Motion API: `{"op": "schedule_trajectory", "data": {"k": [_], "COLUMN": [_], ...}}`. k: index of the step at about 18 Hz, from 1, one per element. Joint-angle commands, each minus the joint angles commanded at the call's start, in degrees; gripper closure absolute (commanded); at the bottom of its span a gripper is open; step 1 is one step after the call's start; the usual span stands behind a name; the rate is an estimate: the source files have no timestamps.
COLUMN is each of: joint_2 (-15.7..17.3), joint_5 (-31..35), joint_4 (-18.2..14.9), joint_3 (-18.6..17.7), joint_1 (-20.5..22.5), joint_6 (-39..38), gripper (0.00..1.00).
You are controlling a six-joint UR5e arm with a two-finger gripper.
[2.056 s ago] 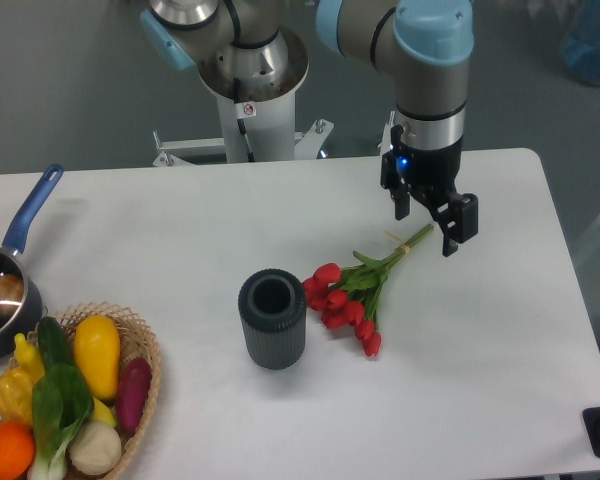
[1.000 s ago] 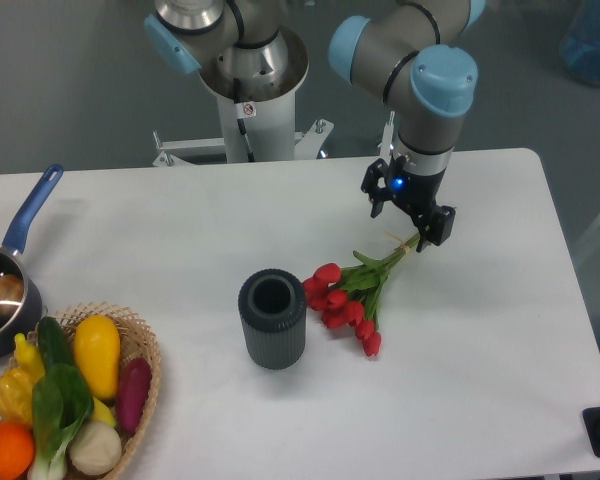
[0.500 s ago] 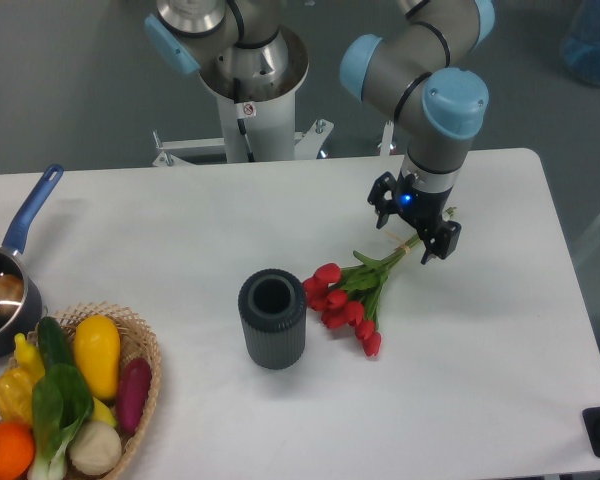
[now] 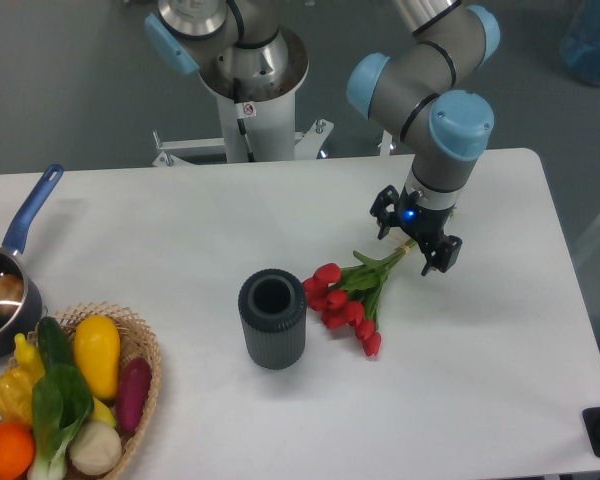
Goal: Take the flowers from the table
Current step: 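Lower the gripper onto the stems just below the blooms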
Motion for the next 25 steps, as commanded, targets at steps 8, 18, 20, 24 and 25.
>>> {"op": "schedule_trajectory", "data": {"k": [8,18,20,24,25], "joint_2": [-1.76,-3.87,-4.22,-4.40,-4.48], "joint_5": [1.57,1.76,1.76,1.85,1.93], "joint_4": [0.09,0.35,0.35,0.35,0.35], "joint_3": [-0.18,-1.14,-1.50,-1.58,-1.67], "joint_1": [-0.09,-0.09,-0.09,-0.18,-0.18], "joint_6": [3.69,3.17,3.17,3.43,3.52], "gripper": [0.00,0.00,0.00,0.00,0.00]}}
